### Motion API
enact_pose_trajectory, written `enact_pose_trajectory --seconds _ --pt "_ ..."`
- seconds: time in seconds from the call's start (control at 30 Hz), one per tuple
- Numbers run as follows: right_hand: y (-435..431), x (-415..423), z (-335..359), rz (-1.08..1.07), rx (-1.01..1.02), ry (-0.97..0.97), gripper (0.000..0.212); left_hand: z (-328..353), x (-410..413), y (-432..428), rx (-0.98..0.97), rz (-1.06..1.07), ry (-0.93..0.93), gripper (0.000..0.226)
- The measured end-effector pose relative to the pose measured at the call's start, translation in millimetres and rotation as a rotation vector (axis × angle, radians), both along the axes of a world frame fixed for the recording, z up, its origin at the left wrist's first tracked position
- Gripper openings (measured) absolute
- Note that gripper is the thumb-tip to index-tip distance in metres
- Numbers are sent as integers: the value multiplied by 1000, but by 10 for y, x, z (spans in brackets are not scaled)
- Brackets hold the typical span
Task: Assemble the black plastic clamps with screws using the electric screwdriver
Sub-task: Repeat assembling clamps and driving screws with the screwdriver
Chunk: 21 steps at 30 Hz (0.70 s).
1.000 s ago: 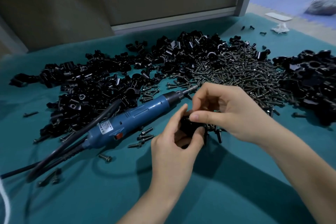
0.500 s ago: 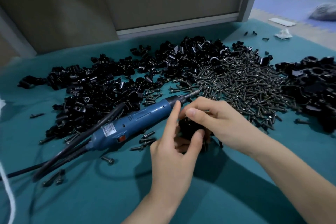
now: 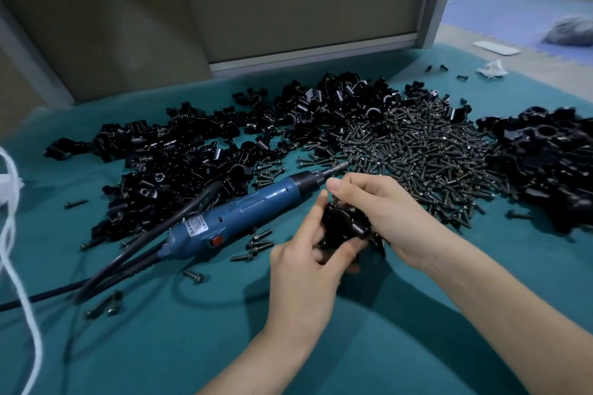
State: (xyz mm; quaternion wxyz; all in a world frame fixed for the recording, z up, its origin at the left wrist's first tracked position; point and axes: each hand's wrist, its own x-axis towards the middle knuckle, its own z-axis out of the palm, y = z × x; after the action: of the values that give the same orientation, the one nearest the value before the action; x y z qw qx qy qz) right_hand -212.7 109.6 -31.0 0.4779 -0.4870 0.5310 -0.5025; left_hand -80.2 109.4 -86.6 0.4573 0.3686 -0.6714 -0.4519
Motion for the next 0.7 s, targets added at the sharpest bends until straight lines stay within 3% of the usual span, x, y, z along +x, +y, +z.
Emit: enact_pose_trajectory --seconds 0.13,0.2,0.27,0.4,0.7 --pt "3 113 -6 -96 -58 9 38 52 50 15 -154 199 -223 66" --pt "29 182 17 -114 -81 -25 33 87 80 41 -159 202 -196 57" --pt "68 267 44 -120 -114 -56 42 146 134 74 -113 123 -114 54" --pt "144 507 35 -87 -131 -68 40 143 365 134 -63 -23 -26 63" --pt "116 815 54 93 -48 -59 33 144 696 201 -72 20 32 59"
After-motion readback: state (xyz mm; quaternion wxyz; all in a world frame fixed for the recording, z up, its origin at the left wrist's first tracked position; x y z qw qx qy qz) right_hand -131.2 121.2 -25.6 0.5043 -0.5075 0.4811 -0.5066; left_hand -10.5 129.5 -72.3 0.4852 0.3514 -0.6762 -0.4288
